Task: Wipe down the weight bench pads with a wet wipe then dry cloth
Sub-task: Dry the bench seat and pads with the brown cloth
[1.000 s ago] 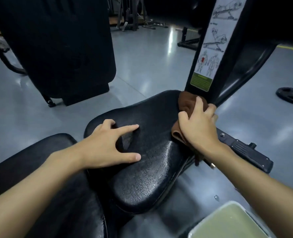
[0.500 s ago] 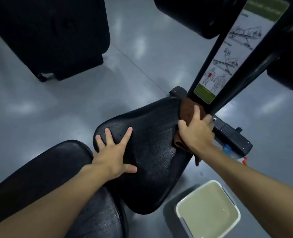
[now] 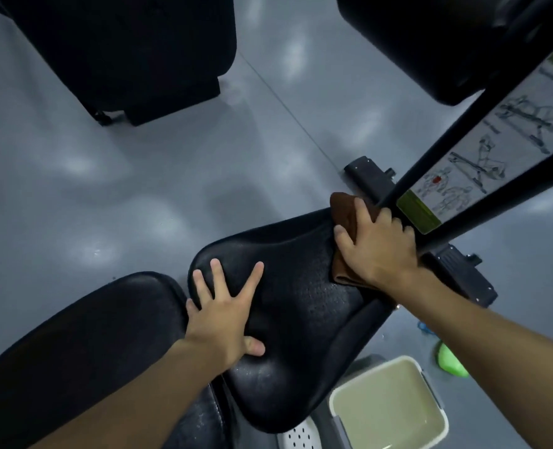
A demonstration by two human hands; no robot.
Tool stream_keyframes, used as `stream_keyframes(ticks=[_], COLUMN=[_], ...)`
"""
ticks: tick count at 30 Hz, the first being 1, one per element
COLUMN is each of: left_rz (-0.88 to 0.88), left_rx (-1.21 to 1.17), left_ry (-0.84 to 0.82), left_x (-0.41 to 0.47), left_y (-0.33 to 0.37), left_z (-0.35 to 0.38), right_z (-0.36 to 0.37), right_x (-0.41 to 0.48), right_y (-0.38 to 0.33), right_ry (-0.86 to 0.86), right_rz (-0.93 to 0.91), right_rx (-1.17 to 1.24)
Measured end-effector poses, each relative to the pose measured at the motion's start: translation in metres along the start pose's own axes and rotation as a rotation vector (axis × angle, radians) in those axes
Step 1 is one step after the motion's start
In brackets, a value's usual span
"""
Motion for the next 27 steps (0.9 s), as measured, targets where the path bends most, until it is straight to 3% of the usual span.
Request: stream_keyframes(ticks=[5,10,16,21,23,27], left_rz=[-0.012,-0.008,0.040,-0.073,-0.116,-0.114], left_rx=[-0.005,-0.008,-0.142,-0.079,-0.102,-0.129], left_ry=[0.018,0.034,0.100,0.196,0.194,0.219], left_x=[-0.001,0.001,-0.005,-0.006,-0.004,-0.003], left_y=[-0.001,0.000,-0.011,-0.060,-0.066,-0.064], left_z=[-0.009,-0.007,-0.015,-0.017,-0.009,-0.007], right_z=[-0.003,-0.001,0.009,0.008,0.010,0.024], right_x=[-0.047,-0.010,0.034,0.036,0.036,0.021], right_y=[0.024,0.001,-0.046,-0.041,-0.059,-0.123], right_ry=[0.022,0.051,-0.073,-0.058,-0.059,-0.113], right_rz=[-0.037,-0.091,-0.393,-0.276,-0.275,-0.469], right_rx=[0.045,-0.057,-0.070,-0.071,-0.131,-0.124])
Point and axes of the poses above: each hand's wrist, its own x-axis towards the middle knuckle, its own z-axis out of the palm, y = z × x, the point moved 8 cm from there along x, towards the middle knuckle, and after that the axes turned 15 degrees about y, right-handed, at the moved point
